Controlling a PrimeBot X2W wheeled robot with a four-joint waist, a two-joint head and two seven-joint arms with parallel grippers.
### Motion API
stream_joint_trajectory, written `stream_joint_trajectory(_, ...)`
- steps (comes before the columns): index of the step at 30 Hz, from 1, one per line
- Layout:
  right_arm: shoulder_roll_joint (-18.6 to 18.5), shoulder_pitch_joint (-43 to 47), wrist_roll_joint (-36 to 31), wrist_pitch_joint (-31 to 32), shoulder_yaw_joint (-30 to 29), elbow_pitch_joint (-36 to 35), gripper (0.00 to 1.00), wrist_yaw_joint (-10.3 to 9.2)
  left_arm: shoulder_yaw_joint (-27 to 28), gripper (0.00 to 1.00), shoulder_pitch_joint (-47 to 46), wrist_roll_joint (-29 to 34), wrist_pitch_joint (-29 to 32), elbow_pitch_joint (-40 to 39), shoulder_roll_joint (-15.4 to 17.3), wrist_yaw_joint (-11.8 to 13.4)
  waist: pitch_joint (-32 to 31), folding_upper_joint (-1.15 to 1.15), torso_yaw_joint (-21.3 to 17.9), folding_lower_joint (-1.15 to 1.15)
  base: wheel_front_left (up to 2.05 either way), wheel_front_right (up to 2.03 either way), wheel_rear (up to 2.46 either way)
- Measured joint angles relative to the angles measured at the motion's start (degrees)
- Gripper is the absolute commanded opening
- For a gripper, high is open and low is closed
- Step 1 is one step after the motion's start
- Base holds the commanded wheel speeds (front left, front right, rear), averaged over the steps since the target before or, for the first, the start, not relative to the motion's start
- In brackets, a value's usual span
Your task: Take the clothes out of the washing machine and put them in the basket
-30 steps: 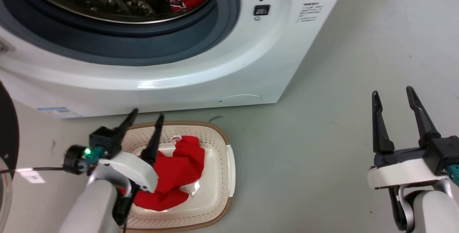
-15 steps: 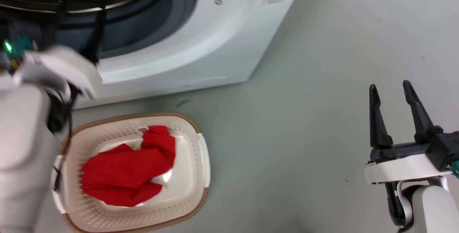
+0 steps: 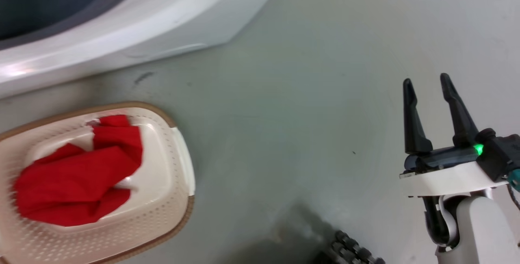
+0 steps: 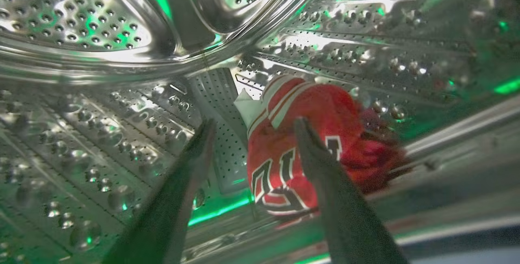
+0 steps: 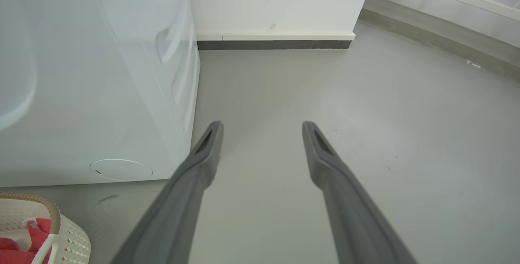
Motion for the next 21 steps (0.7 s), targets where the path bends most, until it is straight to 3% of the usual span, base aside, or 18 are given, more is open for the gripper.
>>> stream_joint_trajectory(10, -0.01, -0.21, 2.78, 0.00, 3.15, -0.45, 1.00, 0.00, -0.12, 1.00, -12.72, -1.66, 11.88, 10.43, -0.90, 1.34, 6.42, 0.00, -5.71, 0.00, 0.00, 0.00, 0.00)
stream_joint_trajectory(21, 0.01, 0.92, 3.45, 0.00, 3.14, -1.14, 1.00, 0.00, -2.91, 1.00, -15.66, -0.89, 15.25, 17.11, -1.82, 0.85, 8.58, 0.00, -6.13, 0.00, 0.00, 0.00, 0.00)
